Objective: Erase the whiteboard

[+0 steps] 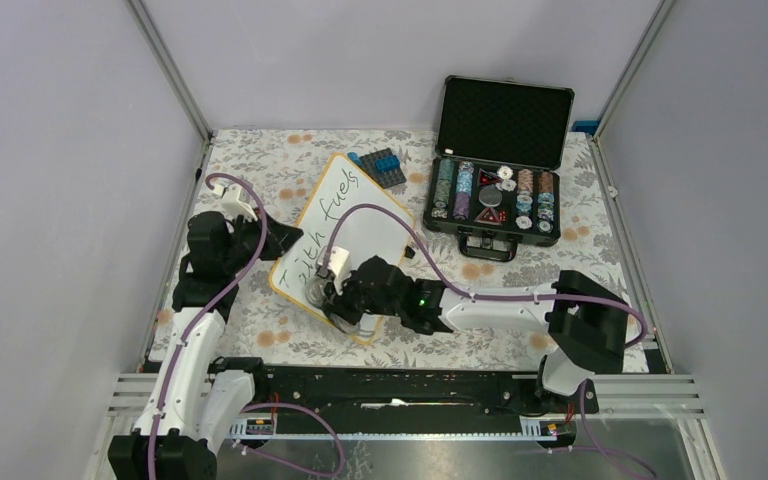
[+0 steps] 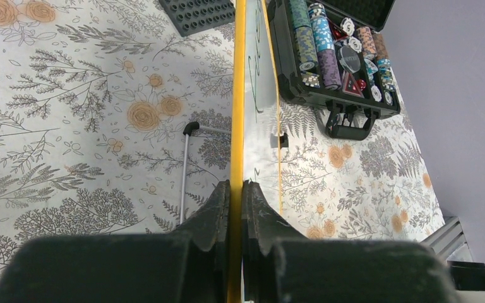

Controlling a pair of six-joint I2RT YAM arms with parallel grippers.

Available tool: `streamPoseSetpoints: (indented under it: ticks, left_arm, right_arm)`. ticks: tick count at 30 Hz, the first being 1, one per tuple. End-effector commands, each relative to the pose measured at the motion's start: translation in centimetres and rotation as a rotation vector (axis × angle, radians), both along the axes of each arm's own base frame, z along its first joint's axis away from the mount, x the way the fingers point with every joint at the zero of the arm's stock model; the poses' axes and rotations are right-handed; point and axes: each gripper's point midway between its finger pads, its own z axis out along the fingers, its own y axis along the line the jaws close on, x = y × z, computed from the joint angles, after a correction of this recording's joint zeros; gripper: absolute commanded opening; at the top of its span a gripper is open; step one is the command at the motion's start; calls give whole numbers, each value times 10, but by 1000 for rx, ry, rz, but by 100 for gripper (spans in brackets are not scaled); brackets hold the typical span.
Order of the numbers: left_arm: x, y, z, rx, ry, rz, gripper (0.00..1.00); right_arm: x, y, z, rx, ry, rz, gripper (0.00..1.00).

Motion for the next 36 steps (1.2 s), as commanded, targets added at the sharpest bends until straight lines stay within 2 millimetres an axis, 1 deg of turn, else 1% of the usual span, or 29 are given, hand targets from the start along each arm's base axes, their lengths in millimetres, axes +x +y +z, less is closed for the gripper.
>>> streamPoseSetpoints:
  ticks: [1,3,6,8,11,12,14,17,19,21,22,24,26,28,30,33,35,36]
  left_arm:
    - [-9,-15,6,-1,-24,-82,0]
    - [-9,-14,7,0,-27,-80,0]
    - [-9,-14,8,2,-30,-77,0]
    - [-10,-14,8,3,-33,-75,0]
    - [-10,-15,9,5,-34,-76,0]
    - [-11,-15,8,6,-32,-75,0]
    - [-10,-15,8,7,-31,-74,0]
    - [-11,-15,8,8,-33,-75,0]
    - [-10,-15,8,8,-33,-73,0]
    - [-11,-15,8,8,-33,-76,0]
    - [-11,-15,8,8,-34,-76,0]
    - [-11,-16,8,6,-31,-81,0]
    - [-11,-17,6,5,-25,-84,0]
    - [-11,-17,7,5,-26,-86,0]
    - [-11,-17,7,5,-25,-87,0]
    - [-11,-17,6,4,-25,-88,0]
    - [-11,-17,7,5,-27,-87,0]
    - [-11,-17,8,5,-30,-87,0]
  right_arm:
    - [-4,11,-8,-114,-31,27,0]
    - [-4,32,18,-77,-87,71,0]
    - [2,57,50,-23,-139,97,0]
    - [8,70,65,1,-173,97,0]
    - [16,82,72,17,-195,80,0]
    - [18,84,70,19,-199,70,0]
    - [19,84,60,6,-187,61,0]
    - [15,70,28,-55,-149,55,0]
    - [8,52,1,-97,-108,48,0]
    - [0,32,-22,-126,-59,31,0]
    - [-4,22,-30,-140,-47,30,0]
    - [-4,-1,-47,-171,-19,-29,0]
    - [-3,-18,-56,-199,-23,-65,0]
    - [0,-27,-57,-219,-41,-86,0]
    - [3,-27,-53,-230,-62,-87,0]
    - [7,-9,-32,-207,-92,-55,0]
    - [7,8,-13,-175,-107,-17,0]
    - [7,18,-1,-154,-120,1,0]
